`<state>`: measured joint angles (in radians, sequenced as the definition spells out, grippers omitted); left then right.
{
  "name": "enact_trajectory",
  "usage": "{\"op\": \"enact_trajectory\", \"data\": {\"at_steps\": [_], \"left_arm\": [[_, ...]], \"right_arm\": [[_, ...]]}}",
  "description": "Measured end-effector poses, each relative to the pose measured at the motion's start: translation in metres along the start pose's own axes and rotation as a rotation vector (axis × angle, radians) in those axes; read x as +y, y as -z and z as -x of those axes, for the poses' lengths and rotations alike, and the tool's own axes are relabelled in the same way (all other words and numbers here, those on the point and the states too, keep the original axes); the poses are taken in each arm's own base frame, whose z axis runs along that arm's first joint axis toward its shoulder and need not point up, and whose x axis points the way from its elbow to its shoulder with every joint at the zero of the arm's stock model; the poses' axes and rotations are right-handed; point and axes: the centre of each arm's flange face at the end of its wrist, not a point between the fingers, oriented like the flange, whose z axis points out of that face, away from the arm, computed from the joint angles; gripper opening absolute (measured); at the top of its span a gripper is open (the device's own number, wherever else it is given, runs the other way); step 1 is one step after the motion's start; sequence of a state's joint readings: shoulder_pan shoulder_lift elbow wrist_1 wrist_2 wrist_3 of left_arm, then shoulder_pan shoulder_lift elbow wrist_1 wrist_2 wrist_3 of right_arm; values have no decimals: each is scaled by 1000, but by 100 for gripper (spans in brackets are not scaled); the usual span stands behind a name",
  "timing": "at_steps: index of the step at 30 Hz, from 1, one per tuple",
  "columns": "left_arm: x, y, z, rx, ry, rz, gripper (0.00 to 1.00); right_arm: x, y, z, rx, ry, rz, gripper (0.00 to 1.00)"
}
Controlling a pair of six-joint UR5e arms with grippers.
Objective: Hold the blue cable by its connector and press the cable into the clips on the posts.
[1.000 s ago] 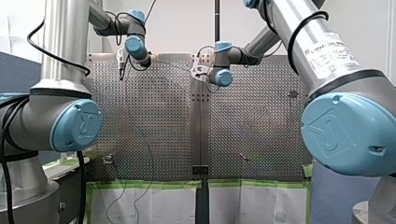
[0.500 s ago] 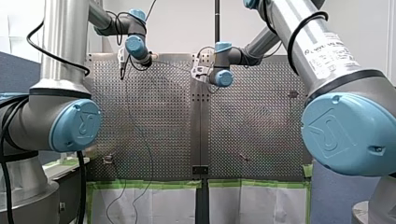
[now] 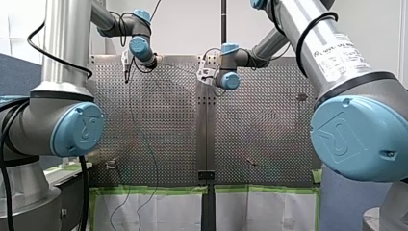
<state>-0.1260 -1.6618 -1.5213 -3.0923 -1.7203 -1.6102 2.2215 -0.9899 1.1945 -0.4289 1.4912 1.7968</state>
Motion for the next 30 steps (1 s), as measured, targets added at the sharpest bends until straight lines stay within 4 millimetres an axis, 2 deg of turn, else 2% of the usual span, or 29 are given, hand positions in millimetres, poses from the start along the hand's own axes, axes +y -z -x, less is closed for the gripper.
{"op": "enact_trajectory", "data": {"at_steps": [6, 10, 23, 30], "left_arm": [[-2, 1, -2, 5, 1, -4, 0], [-6, 4, -13, 15, -2, -15, 0], [-24, 20, -64, 23, 18, -28, 3], [-40, 18, -97, 48, 3, -38, 3]], "right_arm": [[0, 1, 1, -10, 1, 0, 0], [2, 5, 7, -35, 3, 12, 0], [20, 32, 46, -121, 4, 84, 0], [31, 49, 67, -165, 11, 125, 0]]}}
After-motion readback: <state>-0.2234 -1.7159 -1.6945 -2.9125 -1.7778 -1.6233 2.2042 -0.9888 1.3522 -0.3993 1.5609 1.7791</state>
